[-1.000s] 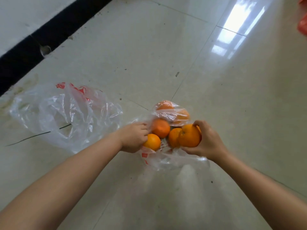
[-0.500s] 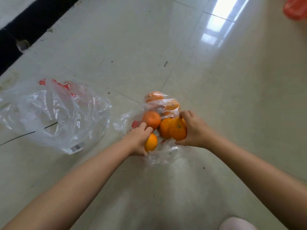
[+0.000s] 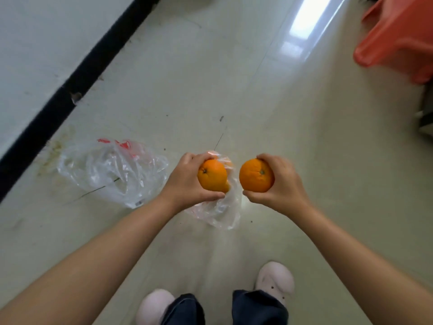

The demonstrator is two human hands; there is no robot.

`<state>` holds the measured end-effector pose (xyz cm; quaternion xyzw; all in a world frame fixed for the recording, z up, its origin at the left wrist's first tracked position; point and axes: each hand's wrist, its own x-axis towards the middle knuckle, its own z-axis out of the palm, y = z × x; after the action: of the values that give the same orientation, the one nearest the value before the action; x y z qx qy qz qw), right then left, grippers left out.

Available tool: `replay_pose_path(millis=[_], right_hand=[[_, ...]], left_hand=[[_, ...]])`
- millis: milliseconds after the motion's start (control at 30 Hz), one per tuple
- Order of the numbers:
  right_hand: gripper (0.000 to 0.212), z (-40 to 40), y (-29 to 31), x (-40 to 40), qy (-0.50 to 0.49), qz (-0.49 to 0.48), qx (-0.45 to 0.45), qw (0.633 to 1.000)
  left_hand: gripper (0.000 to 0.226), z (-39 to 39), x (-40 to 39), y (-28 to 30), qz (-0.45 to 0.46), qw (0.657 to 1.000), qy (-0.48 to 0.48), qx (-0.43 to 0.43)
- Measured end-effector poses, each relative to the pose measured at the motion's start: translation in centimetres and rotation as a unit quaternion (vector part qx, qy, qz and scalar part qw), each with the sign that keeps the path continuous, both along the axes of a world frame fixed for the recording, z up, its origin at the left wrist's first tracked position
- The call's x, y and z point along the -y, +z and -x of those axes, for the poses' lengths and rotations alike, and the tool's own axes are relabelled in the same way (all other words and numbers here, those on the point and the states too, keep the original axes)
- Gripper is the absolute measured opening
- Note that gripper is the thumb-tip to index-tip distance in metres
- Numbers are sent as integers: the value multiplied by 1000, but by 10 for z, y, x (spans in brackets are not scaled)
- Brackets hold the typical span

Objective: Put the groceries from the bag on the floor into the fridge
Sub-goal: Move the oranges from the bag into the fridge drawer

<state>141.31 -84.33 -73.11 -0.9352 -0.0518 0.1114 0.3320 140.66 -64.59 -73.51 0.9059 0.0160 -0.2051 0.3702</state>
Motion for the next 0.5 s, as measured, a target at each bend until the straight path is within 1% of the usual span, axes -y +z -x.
replay_pose_path(millis=[200, 333, 500], right_hand=[[73, 3, 203, 47, -71, 2, 7, 997], [71, 11, 353, 94, -139, 10, 59, 988], [74, 41, 514, 161, -223, 16, 148, 963]], left_hand=[[81, -24, 47, 206, -34, 996, -55, 68], [81, -40, 100, 349, -29, 983, -134, 125], [82, -39, 185, 507, -9, 948, -222, 226]])
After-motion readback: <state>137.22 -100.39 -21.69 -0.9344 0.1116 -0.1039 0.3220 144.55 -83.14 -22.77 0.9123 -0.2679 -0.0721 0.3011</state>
